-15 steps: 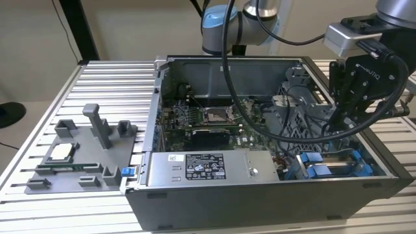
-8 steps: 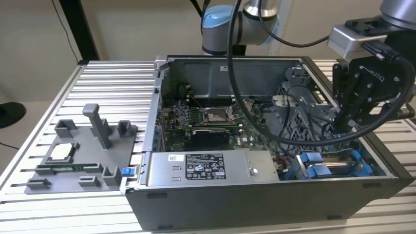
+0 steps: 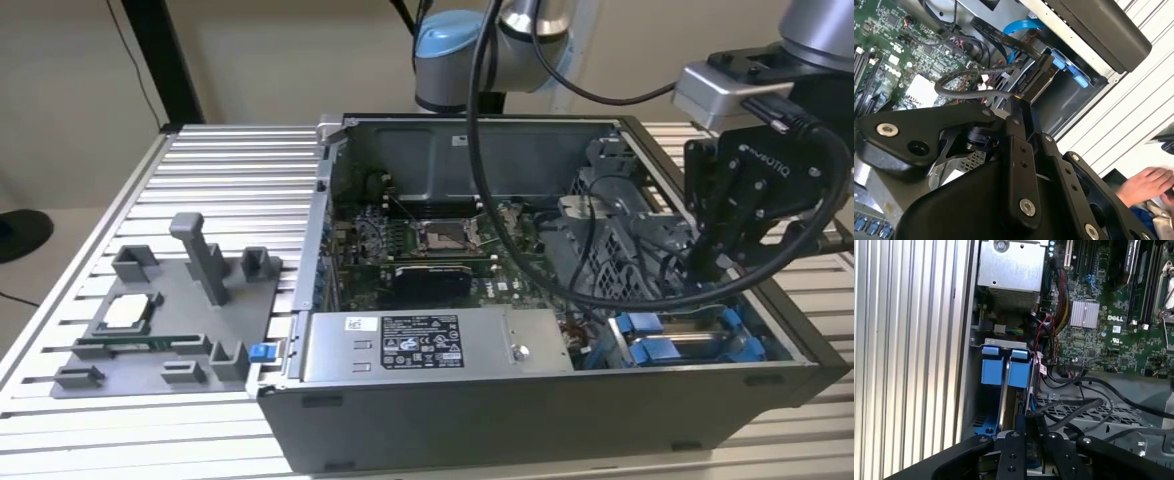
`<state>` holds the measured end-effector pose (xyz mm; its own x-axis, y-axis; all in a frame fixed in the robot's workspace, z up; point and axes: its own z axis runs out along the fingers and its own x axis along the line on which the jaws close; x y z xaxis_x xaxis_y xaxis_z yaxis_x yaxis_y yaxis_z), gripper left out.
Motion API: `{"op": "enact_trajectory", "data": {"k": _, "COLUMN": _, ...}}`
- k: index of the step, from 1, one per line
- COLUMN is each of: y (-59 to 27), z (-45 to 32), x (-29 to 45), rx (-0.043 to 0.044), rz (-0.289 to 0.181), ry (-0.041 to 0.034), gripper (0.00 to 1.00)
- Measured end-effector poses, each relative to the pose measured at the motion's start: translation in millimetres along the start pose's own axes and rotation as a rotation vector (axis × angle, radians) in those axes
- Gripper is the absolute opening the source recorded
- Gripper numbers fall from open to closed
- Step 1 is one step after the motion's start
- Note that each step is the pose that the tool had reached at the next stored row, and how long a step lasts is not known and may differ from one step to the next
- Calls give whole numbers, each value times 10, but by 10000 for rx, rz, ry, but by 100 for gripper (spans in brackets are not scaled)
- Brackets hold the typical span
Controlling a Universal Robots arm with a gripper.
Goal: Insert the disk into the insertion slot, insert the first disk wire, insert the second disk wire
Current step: 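Insert the first disk wire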
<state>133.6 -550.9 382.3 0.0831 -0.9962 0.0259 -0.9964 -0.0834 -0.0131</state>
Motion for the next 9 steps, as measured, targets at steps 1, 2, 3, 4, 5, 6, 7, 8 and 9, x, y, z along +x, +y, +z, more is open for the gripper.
{"op": "enact_trajectory", "data": {"k": 1, "y": -6, "z": 8, "x": 4, "rx": 0, "rz": 9, "ry": 2, "gripper": 0}}
{"op": "enact_trajectory", "data": {"k": 2, "y": -15, "z": 18, "x": 9, "rx": 0, "rz": 14, "ry": 2, "gripper": 0}}
{"op": "enact_trajectory", "data": {"k": 3, "y": -22, "z": 29, "x": 14, "rx": -1, "rz": 21, "ry": 0, "gripper": 0}}
{"op": "enact_trajectory", "data": {"k": 4, "y": -28, "z": 39, "x": 18, "rx": -1, "rz": 27, "ry": 1, "gripper": 0}}
{"op": "enact_trajectory", "data": {"k": 5, "y": -35, "z": 50, "x": 21, "rx": -1, "rz": 35, "ry": 1, "gripper": 0}}
{"op": "enact_trajectory", "data": {"k": 6, "y": -42, "z": 64, "x": 26, "rx": -1, "rz": 48, "ry": 0, "gripper": 0}}
{"op": "enact_trajectory", "data": {"k": 7, "y": -47, "z": 77, "x": 29, "rx": -2, "rz": 66, "ry": 2, "gripper": 0}}
{"op": "enact_trajectory", "data": {"k": 8, "y": -51, "z": 88, "x": 32, "rx": -2, "rz": 87, "ry": 2, "gripper": 0}}
{"op": "enact_trajectory", "data": {"k": 9, "y": -55, "z": 100, "x": 34, "rx": -3, "rz": 110, "ry": 2, "gripper": 0}}
